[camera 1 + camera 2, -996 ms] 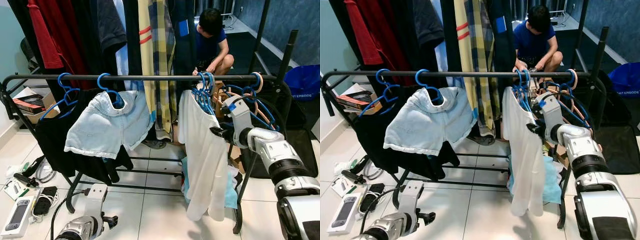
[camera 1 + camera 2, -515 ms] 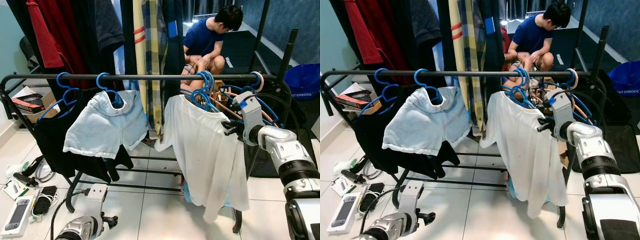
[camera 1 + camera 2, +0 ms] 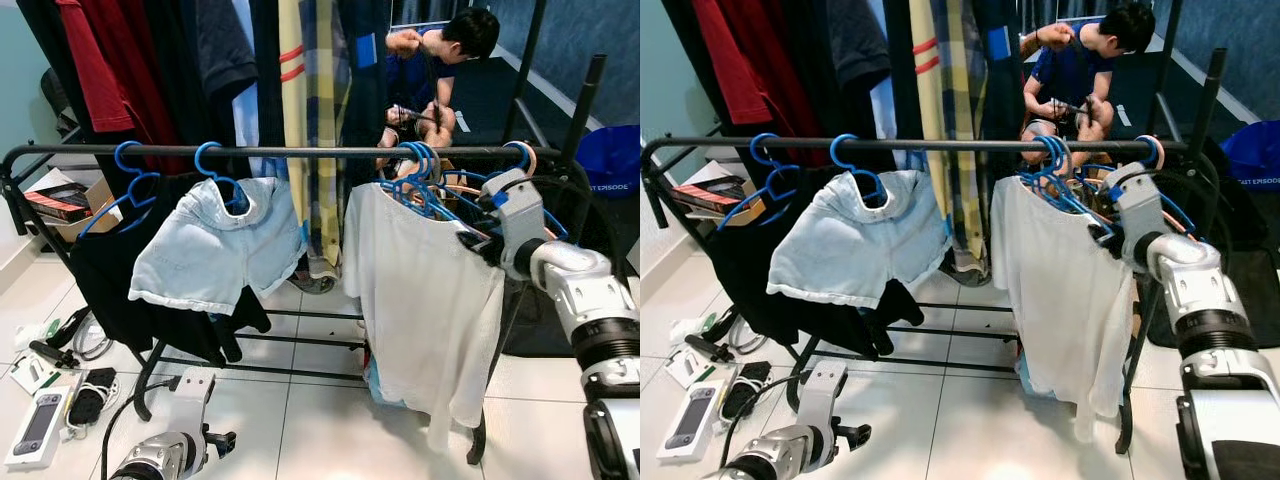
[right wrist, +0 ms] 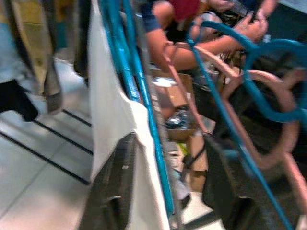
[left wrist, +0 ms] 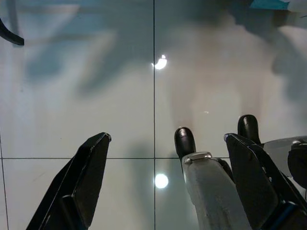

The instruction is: Hang hanger

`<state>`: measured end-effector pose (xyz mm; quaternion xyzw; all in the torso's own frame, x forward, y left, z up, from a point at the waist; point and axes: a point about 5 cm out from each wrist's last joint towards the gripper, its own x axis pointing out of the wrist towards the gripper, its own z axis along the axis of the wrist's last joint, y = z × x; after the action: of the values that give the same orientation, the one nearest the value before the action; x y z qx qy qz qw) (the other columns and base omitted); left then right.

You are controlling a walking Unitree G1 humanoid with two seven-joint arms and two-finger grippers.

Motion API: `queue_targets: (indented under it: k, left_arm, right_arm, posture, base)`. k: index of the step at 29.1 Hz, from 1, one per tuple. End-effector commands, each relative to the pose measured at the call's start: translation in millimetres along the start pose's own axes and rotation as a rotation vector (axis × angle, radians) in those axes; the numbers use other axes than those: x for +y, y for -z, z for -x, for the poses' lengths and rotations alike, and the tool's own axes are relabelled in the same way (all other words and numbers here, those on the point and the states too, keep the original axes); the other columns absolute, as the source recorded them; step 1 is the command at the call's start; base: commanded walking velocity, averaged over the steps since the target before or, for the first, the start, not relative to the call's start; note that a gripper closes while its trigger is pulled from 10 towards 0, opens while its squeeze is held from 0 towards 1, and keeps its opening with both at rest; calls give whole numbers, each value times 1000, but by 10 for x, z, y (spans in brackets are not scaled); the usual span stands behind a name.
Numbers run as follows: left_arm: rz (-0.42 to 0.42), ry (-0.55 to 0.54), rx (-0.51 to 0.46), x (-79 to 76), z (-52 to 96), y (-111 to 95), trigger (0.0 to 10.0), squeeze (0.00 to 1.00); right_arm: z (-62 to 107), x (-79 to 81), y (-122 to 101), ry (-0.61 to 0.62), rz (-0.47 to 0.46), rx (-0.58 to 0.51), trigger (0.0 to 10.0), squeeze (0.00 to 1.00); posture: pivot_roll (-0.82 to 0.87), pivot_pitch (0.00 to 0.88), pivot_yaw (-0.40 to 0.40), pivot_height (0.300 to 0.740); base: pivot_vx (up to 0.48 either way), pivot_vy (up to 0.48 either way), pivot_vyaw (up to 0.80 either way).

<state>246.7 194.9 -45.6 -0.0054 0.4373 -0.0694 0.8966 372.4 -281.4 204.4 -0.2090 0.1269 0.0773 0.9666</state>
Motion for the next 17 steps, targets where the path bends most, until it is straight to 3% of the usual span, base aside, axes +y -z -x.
queue_targets:
  k: [1,4,8,11,12,14,15,16,17]
  left_arm:
    - [-3,-16,13,73,22,35,10000,0]
    - [-2,-15,12,70,21,34,10000,0]
    - [-3,-15,13,70,21,35,10000,0]
    - [-3,-15,13,73,22,37,10000,0]
    - [-3,-15,13,75,23,38,10000,0]
    - [-3,-16,13,76,23,39,10000,0]
    - [-4,-16,14,81,25,41,10000,0]
    - [-4,-17,14,84,26,43,10000,0]
    - [-4,-17,14,84,26,43,10000,0]
  right_arm:
    - [28,8,-114,-15,-27,-105,10000,1000]
    - [99,61,-340,-87,-63,-304,10000,1000]
    - [148,104,-484,-125,-105,-417,10000,1000]
    - [151,133,-527,-142,-117,-442,10000,1000]
    - [111,168,-483,-144,-96,-408,10000,902]
    - [85,191,-446,-145,-78,-381,10000,902]
    - [36,246,-380,-155,-66,-344,10000,153]
    - [26,260,-372,-159,-69,-341,10000,12]
    - [26,260,-372,-159,-69,-341,10000,12]
  posture:
    - [-72,0,94,740]
    - [-72,0,94,740]
    - [-74,0,94,740]
    - [-71,0,94,740]
    - [-69,0,92,740]
    - [-69,0,92,740]
    - [-65,0,92,740]
    - [-62,0,93,740]
    - [-62,0,93,740]
  base:
    - [0,0,0]
    - [0,0,0]
    - [0,0,0]
    - [0,0,0]
    - [0,0,0]
    - [0,0,0]
    - [0,0,0]
    - [0,0,0]
    - [0,0,0]
